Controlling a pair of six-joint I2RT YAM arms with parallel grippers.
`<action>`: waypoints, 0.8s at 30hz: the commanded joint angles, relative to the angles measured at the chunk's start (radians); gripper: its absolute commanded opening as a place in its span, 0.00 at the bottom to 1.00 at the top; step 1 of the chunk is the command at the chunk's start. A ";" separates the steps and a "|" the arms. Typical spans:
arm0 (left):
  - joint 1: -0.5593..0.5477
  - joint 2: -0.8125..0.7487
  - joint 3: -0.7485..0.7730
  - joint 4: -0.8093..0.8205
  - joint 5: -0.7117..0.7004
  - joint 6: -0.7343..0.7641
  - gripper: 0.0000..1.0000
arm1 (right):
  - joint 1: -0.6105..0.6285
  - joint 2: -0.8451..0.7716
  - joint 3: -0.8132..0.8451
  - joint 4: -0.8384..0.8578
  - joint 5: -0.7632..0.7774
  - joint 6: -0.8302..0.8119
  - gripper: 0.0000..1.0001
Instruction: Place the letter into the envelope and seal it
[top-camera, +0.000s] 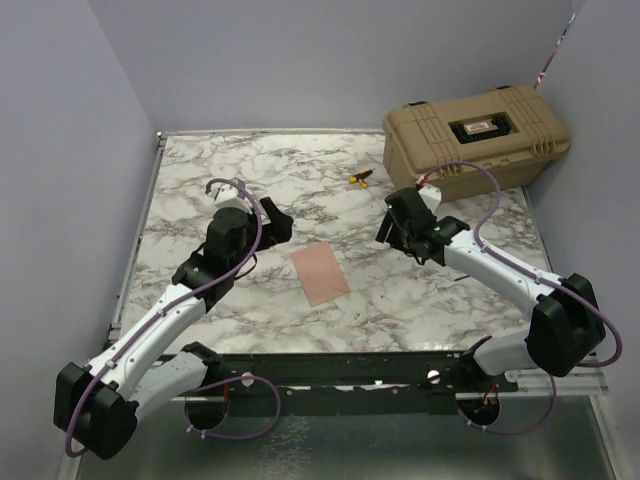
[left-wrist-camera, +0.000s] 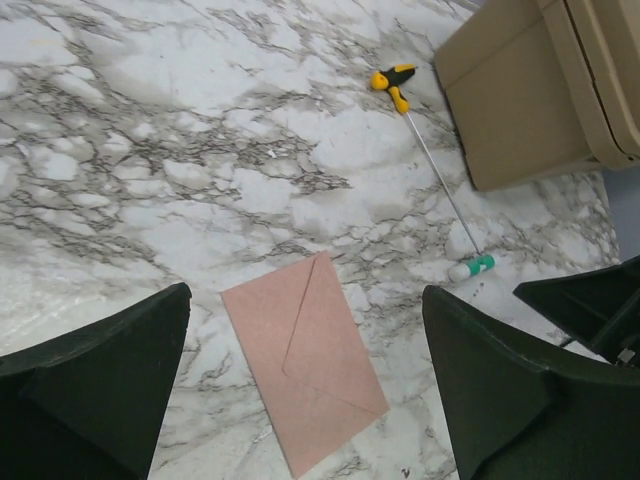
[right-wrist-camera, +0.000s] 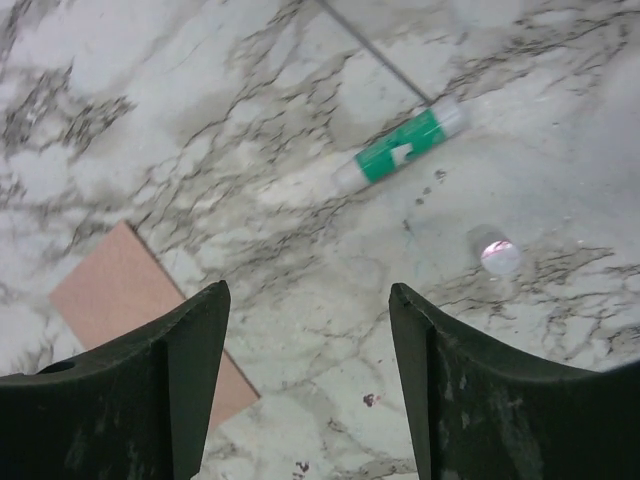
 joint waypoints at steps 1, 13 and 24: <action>0.015 -0.039 0.034 -0.151 -0.099 0.038 0.99 | -0.113 0.043 -0.025 -0.009 0.044 0.105 0.70; 0.023 0.016 -0.029 -0.083 -0.036 0.111 0.99 | -0.200 0.347 0.086 -0.028 0.142 0.236 0.67; 0.029 0.066 -0.037 -0.066 -0.025 0.110 0.99 | -0.210 0.420 0.109 0.026 0.159 0.208 0.66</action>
